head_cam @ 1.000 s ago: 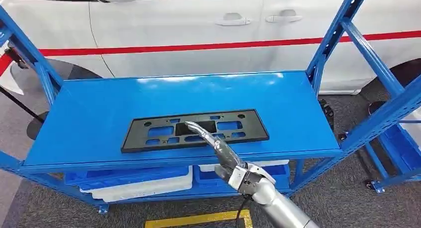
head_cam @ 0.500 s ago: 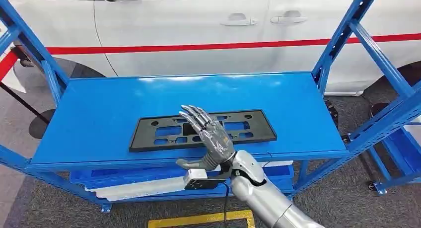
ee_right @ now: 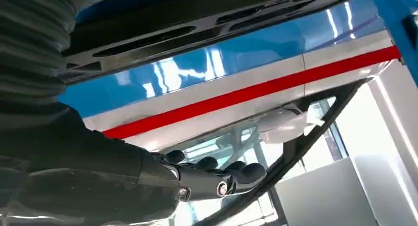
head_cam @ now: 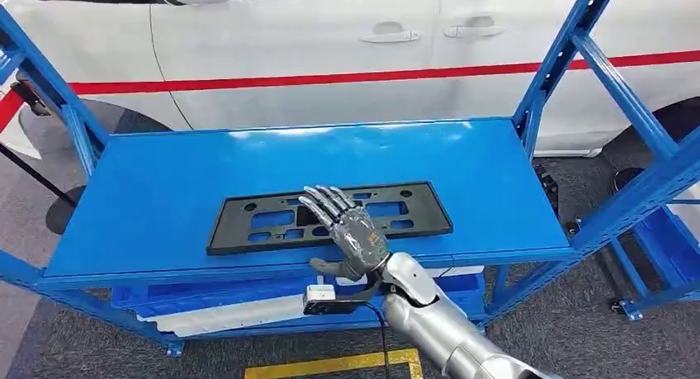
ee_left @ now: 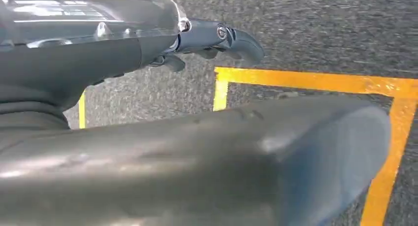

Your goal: Take the parts from the cabinet and place them on the table.

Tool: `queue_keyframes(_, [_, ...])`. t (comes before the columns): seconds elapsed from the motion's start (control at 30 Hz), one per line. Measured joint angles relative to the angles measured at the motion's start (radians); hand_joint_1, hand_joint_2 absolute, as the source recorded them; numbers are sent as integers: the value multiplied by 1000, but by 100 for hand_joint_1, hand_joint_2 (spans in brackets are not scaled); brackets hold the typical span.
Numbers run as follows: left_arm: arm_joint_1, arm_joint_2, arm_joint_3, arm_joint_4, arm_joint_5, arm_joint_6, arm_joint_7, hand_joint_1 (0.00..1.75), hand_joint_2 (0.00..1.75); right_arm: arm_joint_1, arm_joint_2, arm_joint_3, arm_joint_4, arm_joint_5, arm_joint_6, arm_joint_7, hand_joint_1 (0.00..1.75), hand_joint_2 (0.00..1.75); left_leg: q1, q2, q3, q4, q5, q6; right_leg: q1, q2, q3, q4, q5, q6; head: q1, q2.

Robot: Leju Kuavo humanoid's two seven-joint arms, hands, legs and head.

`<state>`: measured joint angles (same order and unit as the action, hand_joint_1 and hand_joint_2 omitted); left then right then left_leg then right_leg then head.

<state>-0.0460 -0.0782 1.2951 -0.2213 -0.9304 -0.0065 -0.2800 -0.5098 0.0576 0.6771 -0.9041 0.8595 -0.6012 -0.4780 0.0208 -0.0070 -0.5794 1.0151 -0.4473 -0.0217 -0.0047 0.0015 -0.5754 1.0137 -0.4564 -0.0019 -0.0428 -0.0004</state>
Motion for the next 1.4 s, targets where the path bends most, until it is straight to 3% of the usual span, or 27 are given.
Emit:
queue_keyframes(0.1, [4,0,0,0,0,0,1,0,0,0,-2,-8,5,10,-4,-2,0,175,-5,-1,-5,7,0,22,-1,1,-1,-7,5,14,0,0])
queue_keyframes(0.17, [1,0,1,0,0,0,1,0,0,-1,-6,-18,10,37,-15,8,0,175,1,1,-3,-2,7,35,-7,0,-8,17,-15,24,0,0])
queue_keyframes(0.2, [0,1,1,0,0,0,1,0,0,-5,-9,-21,12,58,-25,17,0,175,1,1,-3,-2,8,39,-7,0,-31,65,-47,28,0,0])
queue_keyframes(0.27, [-1,1,1,0,-1,0,1,0,0,-10,-14,-21,19,98,-41,35,0,175,-2,1,-5,-2,8,43,-8,-1,-110,226,-123,32,0,0])
queue_keyframes(0.3, [-1,2,1,0,-1,1,1,0,0,-9,-16,-21,24,118,-48,44,0,175,-3,2,-5,-1,7,44,-8,-1,-144,292,-144,31,0,0])
queue_keyframes(0.33, [-1,2,1,0,-2,1,1,0,0,-9,-16,-21,31,148,-56,57,0,175,-5,2,-5,-1,7,44,-8,-1,-162,322,-141,30,0,0])
queue_keyframes(0.37, [-2,2,1,0,-3,2,1,0,0,-9,-16,-20,37,168,-61,67,0,175,-6,1,-4,-1,7,44,-7,-1,-157,307,-120,27,0,0])
queue_keyframes(0.4, [-3,2,1,0,-3,2,1,0,0,-10,-16,-18,43,193,-69,81,0,175,-8,0,-2,-1,6,45,-7,-1,-128,243,-77,20,0,0])
queue_keyframes(0.47, [-4,0,1,0,-4,2,-1,0,0,-17,-14,-16,50,245,-82,108,0,175,-11,-2,3,-1,5,43,0,0,-41,65,8,2,0,0])
queue_keyframes(0.5, [-5,-2,1,0,-5,3,-2,0,0,-23,-13,-16,53,289,-86,129,0,175,-13,-2,2,-2,4,40,7,-1,-13,7,4,-8,0,0])
queue_keyframes(0.53, [-6,-2,1,0,-8,4,-2,0,0,-27,-8,-15,54,338,-89,147,0,175,-16,-2,-1,1,2,35,9,-4,-16,-1,12,-5,0,0])
queue_keyframes(0.6, [-7,-2,1,0,-12,6,-2,0,0,-28,-3,-15,57,443,-90,178,0,175,-11,0,0,-4,3,23,13,-1,-17,1,11,-7,0,0])
queue_keyframes(0.63, [-7,-2,1,0,-14,7,-2,0,0,-28,1,-15,58,483,-90,190,0,175,-12,1,3,-8,5,16,11,0,-16,-5,14,-12,0,0])
queue_keyframes(0.67, [-9,0,1,0,-15,8,-2,0,0,-28,6,-15,58,510,-91,197,0,175,-13,2,0,-2,-2,10,-1,-2,-10,-15,21,-17,0,0])
queue_keyframes(0.7, [-9,0,1,0,-15,9,-4,0,0,-29,10,-13,59,536,-91,207,0,175,-12,2,-5,19,-20,7,0,-2,-8,-19,21,-23,0,0])
queue_keyframes(0.9, [-9,0,1,0,-15,8,-4,0,0,-30,11,-13,59,539,-91,208,0,175,-12,2,-8,25,-25,7,-1,-2,-7,-19,21,-24,0,0])
queue_keyframes(0.97, [-9,-1,1,0,-15,8,-4,0,0,-32,18,-11,60,555,-91,213,0,175,-10,2,-34,85,-63,4,0,-3,-7,-19,20,-28,0,0])
queue_keyframes(1.0, [-8,0,1,0,-16,9,-5,0,0,-31,24,1,70,588,-91,227,0,175,-7,2,-143,318,-157,-6,3,-4,-7,-18,19,-30,0,0])
queue_keyframes(1.03, [-9,2,2,0,-21,10,-11,0,0,-51,36,26,101,634,-91,264,0,175,-7,4,0,21,11,0,2,-1,1,-12,11,-22,0,0])
queue_keyframes(1.07, [-13,1,2,0,-22,10,-14,0,0,-60,39,32,110,639,-91,272,0,175,-12,4,12,-7,-5,8,9,0,-3,-8,9,-16,0,0])
queue_keyframes(1.2, [-11,1,2,0,-23,10,-17,0,0,-89,61,57,165,662,-90,300,0,175,-8,2,8,-11,4,31,11,0,-6,-6,10,1,0,0])
queue_keyframes(1.23, [-13,0,2,0,-24,10,-17,0,0,-99,69,62,182,666,-88,306,0,175,-5,2,10,-14,8,37,7,1,-10,10,-6,7,0,0])
queue_keyframes(1.27, [-15,0,2,0,-24,10,-17,0,0,-109,76,65,197,669,-87,313,0,175,-5,3,9,-14,8,43,7,-1,-32,55,-38,11,0,0])
queue_keyframes(1.33, [-16,0,2,0,-26,10,-18,0,0,-124,89,76,230,670,-78,322,0,175,-6,3,7,-14,8,46,1,-1,-109,219,-116,18,0,0])
queue_keyframes(1.37, [-16,1,2,0,-29,10,-18,0,0,-127,93,80,249,671,-70,328,0,175,-6,3,6,-13,8,46,0,-1,-148,297,-140,20,0,0])
queue_keyframes(1.4, [-15,1,2,0,-31,10,-18,0,0,-129,100,81,264,672,-68,334,0,175,-6,2,7,-13,7,46,-2,-1,-163,323,-134,21,0,0])
